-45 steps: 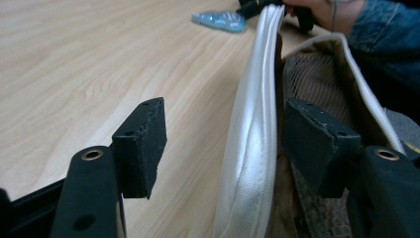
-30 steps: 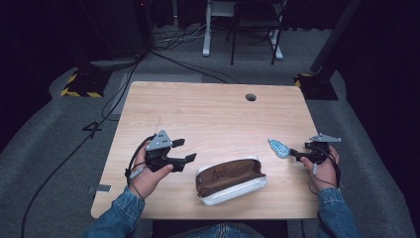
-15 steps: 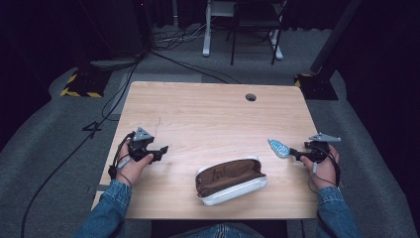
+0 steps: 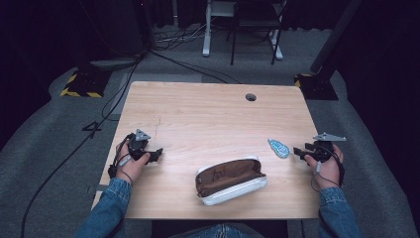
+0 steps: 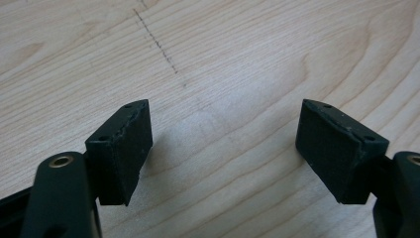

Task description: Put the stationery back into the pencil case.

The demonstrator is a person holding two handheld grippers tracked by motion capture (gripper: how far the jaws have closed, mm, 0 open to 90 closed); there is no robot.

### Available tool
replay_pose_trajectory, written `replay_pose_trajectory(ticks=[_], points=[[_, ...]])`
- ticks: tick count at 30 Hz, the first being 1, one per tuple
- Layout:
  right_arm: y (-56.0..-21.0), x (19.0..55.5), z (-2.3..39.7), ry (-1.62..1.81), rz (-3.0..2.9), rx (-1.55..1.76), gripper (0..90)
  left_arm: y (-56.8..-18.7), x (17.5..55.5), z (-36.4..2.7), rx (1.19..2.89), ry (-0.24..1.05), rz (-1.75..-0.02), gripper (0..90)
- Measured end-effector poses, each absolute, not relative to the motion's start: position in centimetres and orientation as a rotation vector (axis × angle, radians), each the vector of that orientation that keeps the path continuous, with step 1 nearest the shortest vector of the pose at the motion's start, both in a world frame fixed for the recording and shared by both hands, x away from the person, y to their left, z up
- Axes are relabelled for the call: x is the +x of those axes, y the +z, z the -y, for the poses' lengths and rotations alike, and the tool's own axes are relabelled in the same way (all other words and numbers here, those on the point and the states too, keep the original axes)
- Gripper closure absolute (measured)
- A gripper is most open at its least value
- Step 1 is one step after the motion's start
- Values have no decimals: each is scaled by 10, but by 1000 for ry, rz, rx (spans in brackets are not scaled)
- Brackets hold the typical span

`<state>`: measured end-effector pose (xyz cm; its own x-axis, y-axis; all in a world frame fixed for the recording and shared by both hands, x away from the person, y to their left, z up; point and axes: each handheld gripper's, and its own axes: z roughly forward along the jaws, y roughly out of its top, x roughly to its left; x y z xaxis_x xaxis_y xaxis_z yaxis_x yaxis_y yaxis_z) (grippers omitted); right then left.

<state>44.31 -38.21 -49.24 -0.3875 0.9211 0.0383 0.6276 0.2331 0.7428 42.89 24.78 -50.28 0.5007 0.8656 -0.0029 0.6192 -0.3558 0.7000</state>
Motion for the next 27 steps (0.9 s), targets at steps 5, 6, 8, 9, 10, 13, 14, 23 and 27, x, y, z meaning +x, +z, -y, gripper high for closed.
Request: replay_pose_trajectory(ticks=[5, 6, 8, 9, 10, 13, 14, 23, 27], points=[[-484, 442, 382, 986, -2098, 1419, 415, -504, 430, -251, 2084, 470, -1222, 210], [-483, 442, 382, 985, -2099, 1421, 423, -504, 430, -251, 2083, 471, -1223, 208], [-478, 441, 382, 982, -2104, 1427, 446, -504, 430, -251, 2084, 470, -1223, 206], [-475, 440, 382, 975, -2112, 1431, 468, -504, 430, -251, 2083, 471, -1224, 206], [-471, 439, 382, 972, -2118, 1443, 480, -504, 430, -251, 2083, 472, -1224, 205], [-462, 437, 379, 977, -2131, 1445, 499, -504, 430, -251, 2083, 472, -1225, 205], [-459, 436, 378, 979, -2139, 1439, 499, -504, 430, -251, 2082, 472, -1224, 205], [-447, 437, 359, 844, -2252, 1378, 319, -504, 430, -251, 2078, 471, -1229, 205], [-441, 437, 351, 827, -2270, 1344, 212, -504, 430, -251, 2077, 470, -1231, 205]])
